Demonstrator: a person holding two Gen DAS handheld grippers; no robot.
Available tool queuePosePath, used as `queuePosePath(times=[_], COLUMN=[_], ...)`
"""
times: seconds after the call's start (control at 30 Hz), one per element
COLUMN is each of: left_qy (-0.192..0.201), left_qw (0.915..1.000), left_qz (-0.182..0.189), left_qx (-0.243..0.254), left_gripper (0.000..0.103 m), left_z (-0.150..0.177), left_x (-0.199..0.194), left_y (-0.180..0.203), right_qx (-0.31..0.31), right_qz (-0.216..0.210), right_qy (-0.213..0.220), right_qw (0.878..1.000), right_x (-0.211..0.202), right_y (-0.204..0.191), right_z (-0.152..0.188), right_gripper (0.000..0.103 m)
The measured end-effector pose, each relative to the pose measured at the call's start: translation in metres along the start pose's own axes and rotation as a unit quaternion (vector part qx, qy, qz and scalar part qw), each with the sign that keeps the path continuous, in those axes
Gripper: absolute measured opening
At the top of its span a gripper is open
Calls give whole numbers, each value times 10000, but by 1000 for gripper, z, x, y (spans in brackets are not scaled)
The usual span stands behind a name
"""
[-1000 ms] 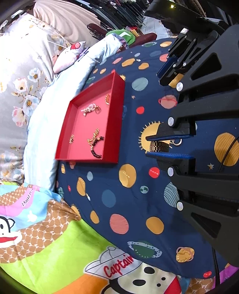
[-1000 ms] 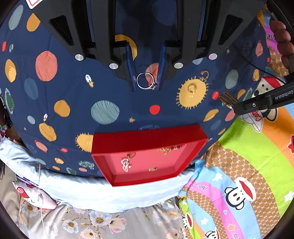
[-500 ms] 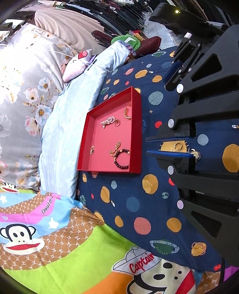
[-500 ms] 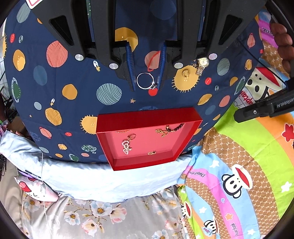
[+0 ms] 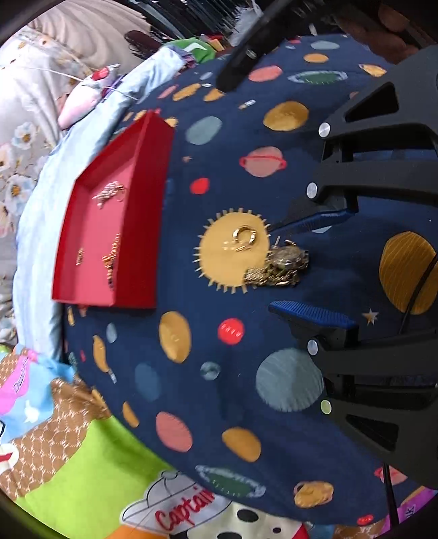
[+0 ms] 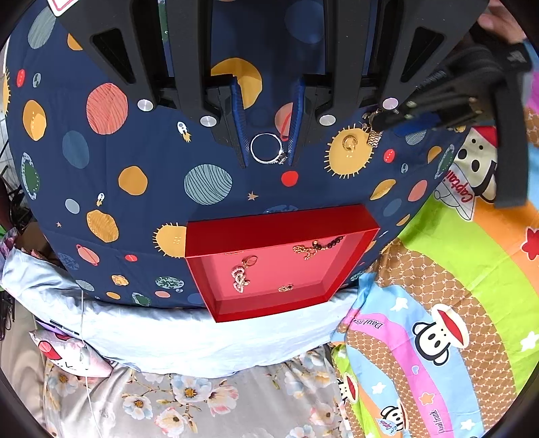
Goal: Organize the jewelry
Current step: 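Close the right tool on the silver ring while left tool lifts the watch, then carry the watch and ring over the red tray and open both tools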
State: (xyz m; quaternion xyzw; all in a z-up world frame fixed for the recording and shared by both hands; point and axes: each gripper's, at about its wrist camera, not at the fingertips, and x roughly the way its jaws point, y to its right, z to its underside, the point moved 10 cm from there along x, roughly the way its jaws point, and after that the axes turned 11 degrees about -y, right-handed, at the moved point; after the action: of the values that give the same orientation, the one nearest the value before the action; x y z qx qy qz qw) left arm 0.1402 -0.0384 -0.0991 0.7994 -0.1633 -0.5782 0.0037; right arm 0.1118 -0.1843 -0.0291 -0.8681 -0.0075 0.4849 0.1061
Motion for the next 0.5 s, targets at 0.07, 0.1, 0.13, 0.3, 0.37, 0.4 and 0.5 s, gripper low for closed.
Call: queuePosePath(times=[0.07, 0.1, 0.13, 0.3, 0.37, 0.4, 0.5], left_qy=[-79, -82, -69, -83, -67, -56, 25], left_qw=[10000, 10000, 10000, 9999, 9998, 9997, 9996], left_qz=[38, 38, 30, 115, 166, 178, 260], left_qx=[3, 2, 21, 95, 130, 140, 139], left_gripper=[25, 25, 23, 21, 21, 21, 20], left_z=[2, 3, 3, 3, 4, 3, 1], left_x=[7, 8, 8, 7, 4, 2, -8], left_y=[1, 1, 2, 5, 7, 8, 11], right_qx=[8, 6, 5, 16, 3, -5, -8], right_qz=[6, 9, 14, 1, 5, 6, 1], right_qy=[-2, -4, -5, -14, -12, -9, 0], right_qw=[10000, 10000, 10000, 10000, 10000, 10000, 10000], right_x=[0, 1, 1, 1, 1, 1, 1], right_y=[1, 1, 1, 2, 2, 2, 1], right_z=[0, 0, 0, 0, 0, 0, -1], right_gripper=[22, 22, 22, 22, 22, 22, 22])
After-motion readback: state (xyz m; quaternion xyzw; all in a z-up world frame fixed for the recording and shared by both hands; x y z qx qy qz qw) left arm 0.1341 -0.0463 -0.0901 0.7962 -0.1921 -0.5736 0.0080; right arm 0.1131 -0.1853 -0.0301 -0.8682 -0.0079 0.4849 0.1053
